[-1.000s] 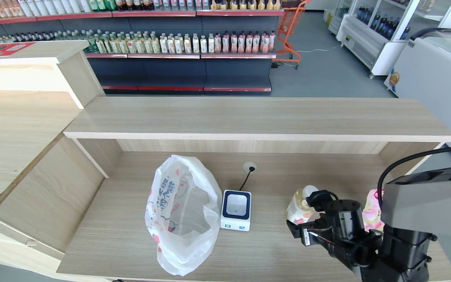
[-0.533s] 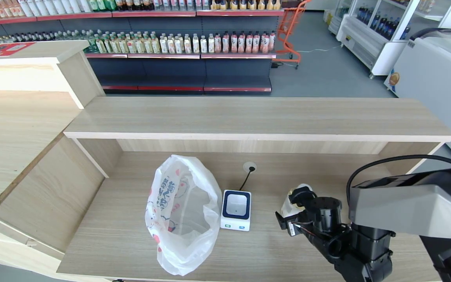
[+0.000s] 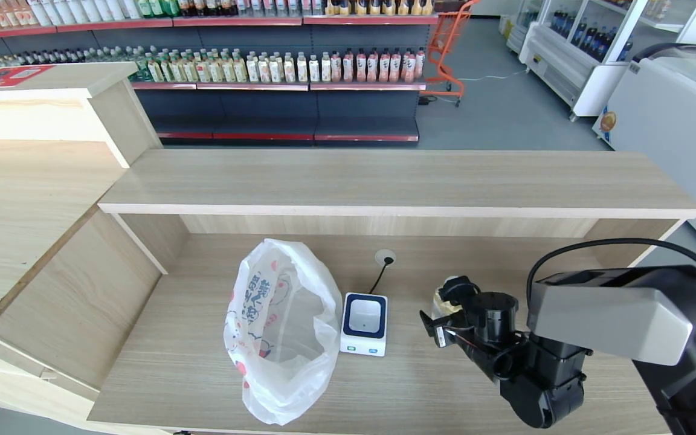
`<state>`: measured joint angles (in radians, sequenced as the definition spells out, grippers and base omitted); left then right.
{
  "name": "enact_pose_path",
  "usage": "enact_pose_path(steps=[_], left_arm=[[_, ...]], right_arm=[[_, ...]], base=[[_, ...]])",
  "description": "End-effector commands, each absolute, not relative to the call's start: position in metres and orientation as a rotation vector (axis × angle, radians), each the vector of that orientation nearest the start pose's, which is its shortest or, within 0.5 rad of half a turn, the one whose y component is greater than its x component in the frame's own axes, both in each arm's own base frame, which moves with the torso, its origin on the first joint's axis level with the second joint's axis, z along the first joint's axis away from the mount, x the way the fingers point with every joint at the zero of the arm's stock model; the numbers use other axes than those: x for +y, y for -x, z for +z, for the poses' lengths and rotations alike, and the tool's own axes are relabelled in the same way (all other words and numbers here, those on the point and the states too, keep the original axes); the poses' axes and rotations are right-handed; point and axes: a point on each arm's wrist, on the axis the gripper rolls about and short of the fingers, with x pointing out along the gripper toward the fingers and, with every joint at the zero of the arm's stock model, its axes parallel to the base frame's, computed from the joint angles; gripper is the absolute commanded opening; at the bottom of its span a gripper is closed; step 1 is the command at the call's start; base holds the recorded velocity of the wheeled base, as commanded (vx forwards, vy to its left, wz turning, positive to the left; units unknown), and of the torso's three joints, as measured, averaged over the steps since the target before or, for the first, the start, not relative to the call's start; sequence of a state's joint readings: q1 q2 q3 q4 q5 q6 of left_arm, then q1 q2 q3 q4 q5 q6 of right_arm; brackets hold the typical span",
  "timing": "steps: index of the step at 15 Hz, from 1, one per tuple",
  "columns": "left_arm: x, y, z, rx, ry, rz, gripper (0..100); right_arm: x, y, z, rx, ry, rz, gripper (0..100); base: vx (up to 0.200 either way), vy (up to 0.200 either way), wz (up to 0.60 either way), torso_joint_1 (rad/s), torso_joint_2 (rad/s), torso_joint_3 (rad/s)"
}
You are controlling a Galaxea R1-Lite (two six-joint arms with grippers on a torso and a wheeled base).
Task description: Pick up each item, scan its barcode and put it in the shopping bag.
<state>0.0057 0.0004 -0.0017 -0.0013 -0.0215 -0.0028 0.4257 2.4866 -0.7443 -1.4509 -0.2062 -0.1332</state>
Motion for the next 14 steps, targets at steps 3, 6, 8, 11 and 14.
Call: enact_pose_path(steps=[3,6,8,11,14], left_arm=[[-0.001,0.023,0.076,-0.003,0.003,-0.015,100],[-0.001,0.023,0.076,-0.003,0.003,-0.015,100],[-0.001,0.023,0.076,-0.003,0.003,-0.015,100],[-0.001,0.023,0.076,-0.003,0.003,-0.015,100],[-0.001,0.023,0.076,-0.003,0.003,-0.015,100]], right_arm=[[0.155,-0.366,-0.023,0.22,0.208,0.226,0],[0.151,-0.368,-0.024,0.223,0.205,0.219,0],[0.152,-0.369,-0.024,0.221,0.203,0.229,0],[0.149,-0.366,-0.003,0.199,0.11,0.216,0],[0.109,-0.333,0.07,0.306,-0.124,0.232,0]], base=[[0.0,0.0,0.0,0.0,0.0,0.0],[0.0,0.0,0.0,0.0,0.0,0.0],[0.0,0.0,0.0,0.0,0.0,0.0],[0.0,0.0,0.0,0.0,0.0,0.0],[0.0,0.0,0.0,0.0,0.0,0.0]])
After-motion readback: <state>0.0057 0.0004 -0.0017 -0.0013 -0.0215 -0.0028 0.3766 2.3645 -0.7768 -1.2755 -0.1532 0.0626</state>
